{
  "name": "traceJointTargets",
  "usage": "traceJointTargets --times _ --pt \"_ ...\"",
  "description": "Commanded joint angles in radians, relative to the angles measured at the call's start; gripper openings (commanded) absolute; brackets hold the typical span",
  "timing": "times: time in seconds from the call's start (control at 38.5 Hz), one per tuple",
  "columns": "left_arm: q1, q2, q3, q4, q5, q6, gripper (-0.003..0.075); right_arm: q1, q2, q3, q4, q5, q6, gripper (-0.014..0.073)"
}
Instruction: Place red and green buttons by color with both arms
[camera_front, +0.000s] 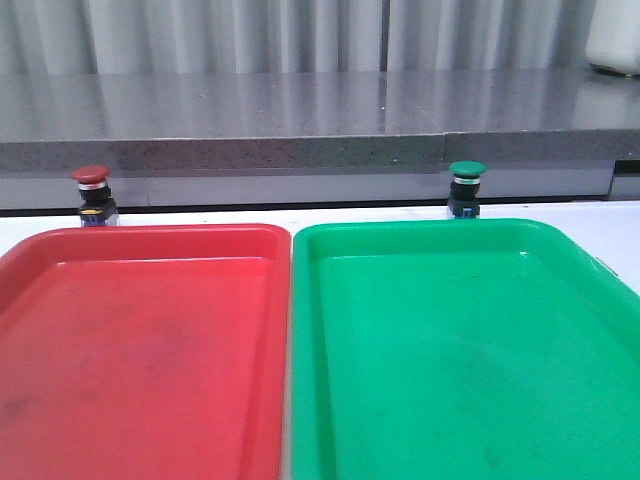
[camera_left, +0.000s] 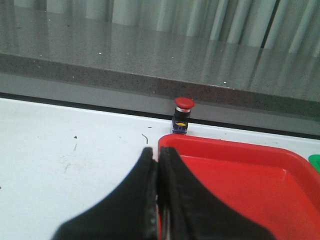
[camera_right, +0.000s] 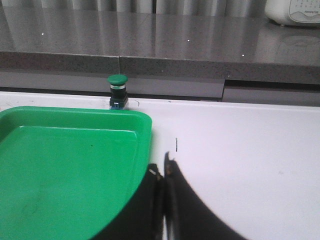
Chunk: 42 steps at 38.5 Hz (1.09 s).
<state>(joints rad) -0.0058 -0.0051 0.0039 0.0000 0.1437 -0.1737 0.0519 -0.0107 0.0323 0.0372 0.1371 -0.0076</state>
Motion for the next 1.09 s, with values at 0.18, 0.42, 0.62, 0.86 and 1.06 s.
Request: traceJointTargets --times 0.18,0.42,0.62,0.86,1.06 --pt "-0.001 -0.017 0.024 -0.011 -0.087 0.000 -0.0020 -0.008 -0.016 -0.011 0.004 -0.092 -0.004 -0.0068" --pt "-0.001 -0.017 0.024 -0.011 -0.087 0.000 -0.0020 -0.008 -0.016 -0.011 0.004 -0.092 -0.004 -0.0068" --pt "-0.001 -0.017 0.024 -0.011 -0.087 0.000 -0.0020 -0.008 -0.016 -0.011 0.004 -0.092 -0.004 -0.0068" --pt "-0.001 -0.017 0.024 -0.009 -0.089 0.002 -0.0020 -0.008 -0.016 -0.011 0.004 -0.099 -0.004 -0.0068" --pt "-0.001 -0.017 0.017 0.000 -0.343 0.003 -0.0019 -0.008 -0.016 -0.051 0.005 -0.170 -0.003 -0.0068"
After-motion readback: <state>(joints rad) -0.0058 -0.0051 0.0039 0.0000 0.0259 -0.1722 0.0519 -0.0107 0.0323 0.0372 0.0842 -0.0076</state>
